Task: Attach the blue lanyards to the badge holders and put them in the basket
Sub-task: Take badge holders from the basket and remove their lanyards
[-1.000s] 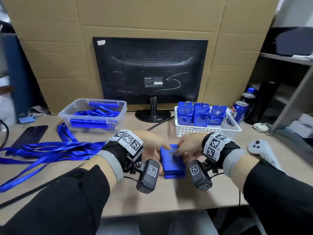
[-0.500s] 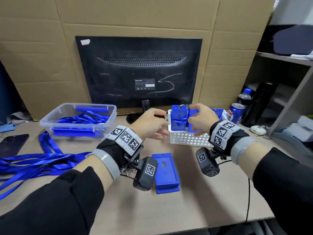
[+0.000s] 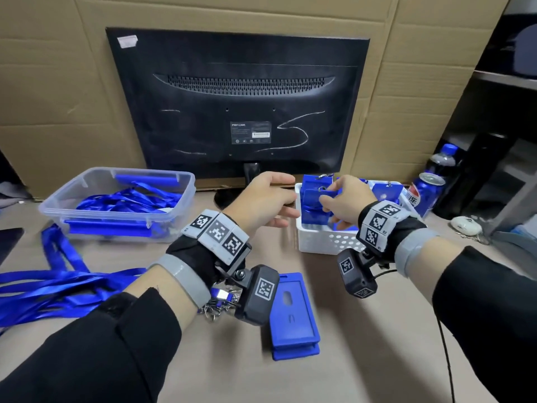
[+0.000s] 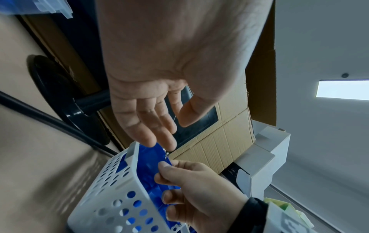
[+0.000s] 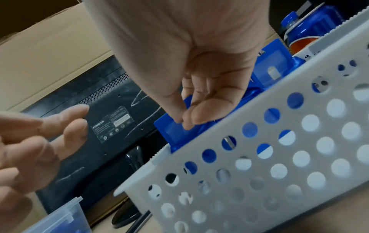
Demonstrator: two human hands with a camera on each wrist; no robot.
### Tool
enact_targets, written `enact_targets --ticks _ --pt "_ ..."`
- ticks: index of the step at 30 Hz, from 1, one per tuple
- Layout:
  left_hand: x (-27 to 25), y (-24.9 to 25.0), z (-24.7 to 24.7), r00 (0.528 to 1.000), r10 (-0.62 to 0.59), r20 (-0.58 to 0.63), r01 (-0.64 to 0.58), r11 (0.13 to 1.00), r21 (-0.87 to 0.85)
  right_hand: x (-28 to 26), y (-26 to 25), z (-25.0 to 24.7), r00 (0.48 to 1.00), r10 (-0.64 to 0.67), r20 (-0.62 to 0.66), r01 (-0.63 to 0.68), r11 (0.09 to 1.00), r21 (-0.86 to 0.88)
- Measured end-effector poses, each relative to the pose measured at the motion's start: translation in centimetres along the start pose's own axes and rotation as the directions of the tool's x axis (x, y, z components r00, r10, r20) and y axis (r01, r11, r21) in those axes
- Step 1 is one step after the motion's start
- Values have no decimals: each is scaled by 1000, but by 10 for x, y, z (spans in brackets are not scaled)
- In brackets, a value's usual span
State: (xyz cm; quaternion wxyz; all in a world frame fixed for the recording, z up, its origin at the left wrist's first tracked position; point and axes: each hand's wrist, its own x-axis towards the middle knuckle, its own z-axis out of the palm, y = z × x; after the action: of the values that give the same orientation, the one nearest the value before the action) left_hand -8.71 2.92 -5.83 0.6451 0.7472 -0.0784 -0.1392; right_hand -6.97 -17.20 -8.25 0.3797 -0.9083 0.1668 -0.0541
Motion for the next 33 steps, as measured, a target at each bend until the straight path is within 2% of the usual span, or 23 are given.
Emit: enact_targets --ticks 4,8,11,13,16,18,21,24,29,33 --pt "9 3 -7 999 34 -35 -32 999 40 0 -16 -13 994 -85 -66 80 994 -76" --pt "16 2 -23 995 82 -60 -74 989 126 -8 -48 -32 965 -226 -135 219 973 -67" --pt "17 4 -36 992 117 -55 -105 979 176 -17 -76 -38 944 -314 -102 309 949 -64" --pt "15 8 -44 991 131 -4 -128 977 171 -23 -90 -36 933 -351 -80 349 936 -37" --pt "9 12 -58 988 144 46 -150 972 181 -28 -101 -21 934 -357 -17 357 930 89" --pt "8 9 -69 990 142 15 -142 968 205 -29 -100 -4 929 -370 13 361 912 194" --pt "8 2 -84 995 90 -43 -80 975 205 -28 -88 20 880 -475 18 448 842 300" --pt "14 -5 -99 997 23 -78 -8 981 194 -19 -75 43 812 -578 74 544 798 261" --pt "25 -22 -110 998 -38 -58 49 981 187 -2 -70 65 804 -566 184 493 806 327" --pt "35 -33 -108 997 -71 -17 73 968 242 9 -61 73 803 -534 266 454 836 307"
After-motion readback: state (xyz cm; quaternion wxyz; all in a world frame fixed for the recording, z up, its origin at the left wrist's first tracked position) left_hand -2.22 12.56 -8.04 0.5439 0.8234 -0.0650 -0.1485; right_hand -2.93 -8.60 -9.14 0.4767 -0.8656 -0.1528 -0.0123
